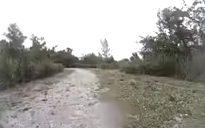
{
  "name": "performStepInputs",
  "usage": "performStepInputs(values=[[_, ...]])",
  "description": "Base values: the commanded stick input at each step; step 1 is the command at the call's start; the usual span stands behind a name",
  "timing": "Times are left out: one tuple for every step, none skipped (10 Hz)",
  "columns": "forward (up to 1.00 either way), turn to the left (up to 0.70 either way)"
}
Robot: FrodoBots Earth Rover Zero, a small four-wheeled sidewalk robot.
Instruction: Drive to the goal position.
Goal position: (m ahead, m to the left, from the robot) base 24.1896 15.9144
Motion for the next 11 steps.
performStepInputs(values=[[0.70, 0.00], [0.70, 0.00], [0.70, 0.00], [0.70, 0.00], [0.70, 0.00], [0.70, 0.00], [0.70, 0.00], [0.70, 0.00], [0.70, 0.00], [0.70, 0.00], [0.70, 0.00]])
